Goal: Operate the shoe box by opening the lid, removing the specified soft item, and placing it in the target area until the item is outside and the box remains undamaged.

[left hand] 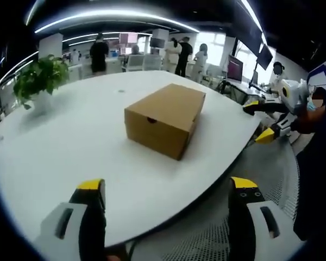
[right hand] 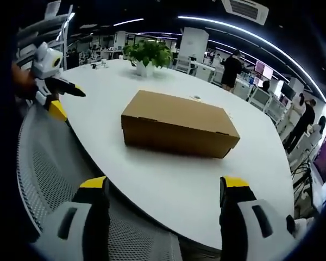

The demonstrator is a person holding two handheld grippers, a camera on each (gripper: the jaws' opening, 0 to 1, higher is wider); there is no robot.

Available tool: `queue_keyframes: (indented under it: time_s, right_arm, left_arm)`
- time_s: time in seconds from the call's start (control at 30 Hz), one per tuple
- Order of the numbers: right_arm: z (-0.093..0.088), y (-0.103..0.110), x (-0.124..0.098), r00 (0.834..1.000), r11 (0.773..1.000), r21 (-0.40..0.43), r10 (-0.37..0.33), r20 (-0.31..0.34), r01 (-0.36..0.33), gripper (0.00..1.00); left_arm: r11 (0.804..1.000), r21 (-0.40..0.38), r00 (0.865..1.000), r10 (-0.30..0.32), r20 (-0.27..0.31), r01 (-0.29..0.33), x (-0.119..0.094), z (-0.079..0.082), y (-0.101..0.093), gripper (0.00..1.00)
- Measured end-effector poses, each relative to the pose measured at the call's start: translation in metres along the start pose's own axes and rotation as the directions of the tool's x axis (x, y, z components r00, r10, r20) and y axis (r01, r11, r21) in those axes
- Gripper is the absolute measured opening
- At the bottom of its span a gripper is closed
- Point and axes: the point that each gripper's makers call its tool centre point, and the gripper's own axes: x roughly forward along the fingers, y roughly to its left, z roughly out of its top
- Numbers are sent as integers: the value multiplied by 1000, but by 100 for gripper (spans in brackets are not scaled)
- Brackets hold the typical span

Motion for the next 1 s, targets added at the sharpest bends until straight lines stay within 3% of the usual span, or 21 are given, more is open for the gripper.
queue_keyframes:
  time_s: [0.2, 0.47, 0.67, 0.77, 1.0]
  right_arm:
    - [0, -26, 8, 1000, 1000, 17, -15, -15, 15, 79]
    - [27, -60, 37, 999, 999, 38, -26, 28, 24, 78]
    - [43, -72, 60, 999, 995, 99, 9, 49, -14, 80]
    - [43, -81, 72, 999, 997, 75, 8, 37, -11, 79]
    - [50, -106, 101, 999, 991, 134, 26, 25, -29, 78]
  left_arm:
    - [1000, -15, 1000, -2, -3, 2, 8, 13, 7, 96]
    - [999, -1, 999, -32, 29, 32, 34, 48, 1, 92]
    - [998, 51, 999, -49, 6, 48, 58, 57, -1, 92]
    - [998, 38, 999, -53, 10, 53, 69, 63, 2, 91]
    - [998, -9, 998, -61, 14, 61, 90, 71, 2, 90]
